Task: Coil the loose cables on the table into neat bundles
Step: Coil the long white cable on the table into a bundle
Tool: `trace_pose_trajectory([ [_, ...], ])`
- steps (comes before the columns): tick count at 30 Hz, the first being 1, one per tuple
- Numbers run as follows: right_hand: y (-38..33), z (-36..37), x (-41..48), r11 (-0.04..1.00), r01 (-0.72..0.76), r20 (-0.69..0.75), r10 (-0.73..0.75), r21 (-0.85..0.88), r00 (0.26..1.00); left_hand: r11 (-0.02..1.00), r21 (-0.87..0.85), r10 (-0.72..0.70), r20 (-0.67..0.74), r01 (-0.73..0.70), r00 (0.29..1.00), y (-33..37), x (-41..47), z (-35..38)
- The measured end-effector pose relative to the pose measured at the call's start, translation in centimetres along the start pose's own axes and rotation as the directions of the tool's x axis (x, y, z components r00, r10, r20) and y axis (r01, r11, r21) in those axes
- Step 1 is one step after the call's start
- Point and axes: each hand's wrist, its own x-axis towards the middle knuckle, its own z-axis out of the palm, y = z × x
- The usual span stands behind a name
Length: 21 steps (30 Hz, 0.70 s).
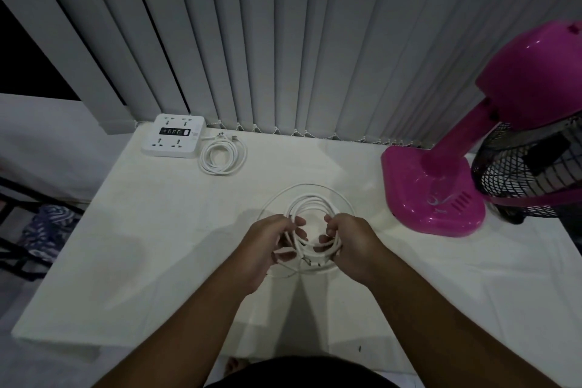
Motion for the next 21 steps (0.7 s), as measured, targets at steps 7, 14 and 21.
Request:
trace_pose_trajectory([
  [7,1.4,1.1,-0.3,0.977,0.032,-0.002,-0.034,-0.211,0.999,0.948,-0.317,-0.006,-0.103,-0.027,0.995,0.0,-0.6,2.3],
  [14,0.3,0.5,-0.6,0.803,0.321,0.21,-0.247,-0.503,0.946,0.998,0.058,0.027,-0.096,-0.022,0.995,1.2,-0.7,1.6],
  [21,-1.0,0.7,0.0,0.879,0.136,0.063,-0.12,-0.457,0.991,0.986,-0.153,-0.044,0.109,0.061,0.993,0.8,-0.4,1.1],
])
